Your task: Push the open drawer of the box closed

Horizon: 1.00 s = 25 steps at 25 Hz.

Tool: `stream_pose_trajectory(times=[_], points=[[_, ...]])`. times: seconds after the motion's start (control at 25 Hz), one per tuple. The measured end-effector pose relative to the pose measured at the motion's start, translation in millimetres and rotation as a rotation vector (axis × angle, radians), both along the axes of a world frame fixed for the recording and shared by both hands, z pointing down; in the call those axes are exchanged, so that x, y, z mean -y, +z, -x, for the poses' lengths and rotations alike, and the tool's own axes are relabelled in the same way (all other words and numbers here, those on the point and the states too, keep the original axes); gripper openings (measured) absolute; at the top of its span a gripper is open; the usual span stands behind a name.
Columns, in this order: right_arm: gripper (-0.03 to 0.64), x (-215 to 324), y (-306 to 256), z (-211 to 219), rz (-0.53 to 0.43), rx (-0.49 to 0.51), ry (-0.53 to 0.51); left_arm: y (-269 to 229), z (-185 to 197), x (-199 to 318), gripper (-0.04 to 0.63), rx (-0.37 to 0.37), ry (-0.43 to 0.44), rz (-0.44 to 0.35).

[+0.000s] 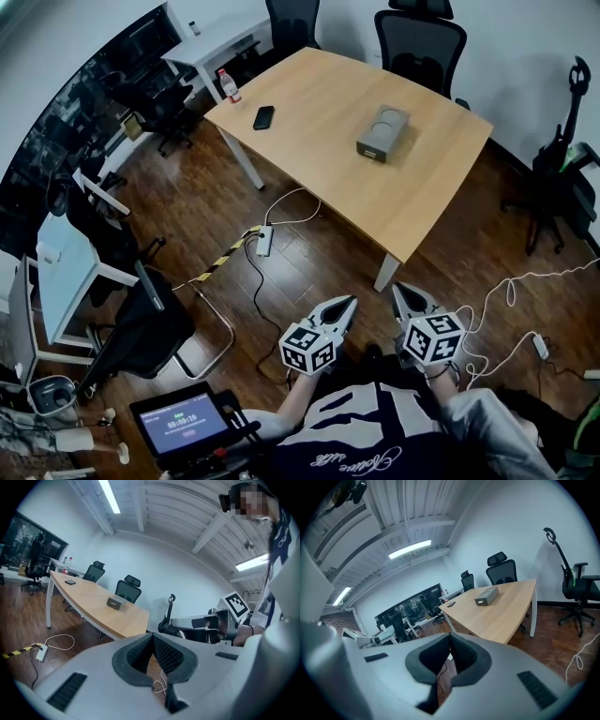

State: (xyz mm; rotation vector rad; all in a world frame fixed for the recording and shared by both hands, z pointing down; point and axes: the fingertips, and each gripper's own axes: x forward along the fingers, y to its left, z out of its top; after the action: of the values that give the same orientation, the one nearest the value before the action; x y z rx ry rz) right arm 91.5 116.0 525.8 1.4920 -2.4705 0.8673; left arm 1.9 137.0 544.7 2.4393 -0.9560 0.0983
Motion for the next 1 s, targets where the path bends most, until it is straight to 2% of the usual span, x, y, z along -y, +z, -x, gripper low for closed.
stream_pose_trajectory(times=[0.32,1.0], points=[[-0.002,-0.5,1.0,-18.6,0.000,0.001,-0.033,-6.3,-25.0,-1.5,0.002,0.021,-0.009,-0.013],[-0.002,5.7,0.3,-12.6,-0.041,-0.007,-0.121,-15.1,-18.4,-3.0,0.002,0.058,-0.087,-0.055]])
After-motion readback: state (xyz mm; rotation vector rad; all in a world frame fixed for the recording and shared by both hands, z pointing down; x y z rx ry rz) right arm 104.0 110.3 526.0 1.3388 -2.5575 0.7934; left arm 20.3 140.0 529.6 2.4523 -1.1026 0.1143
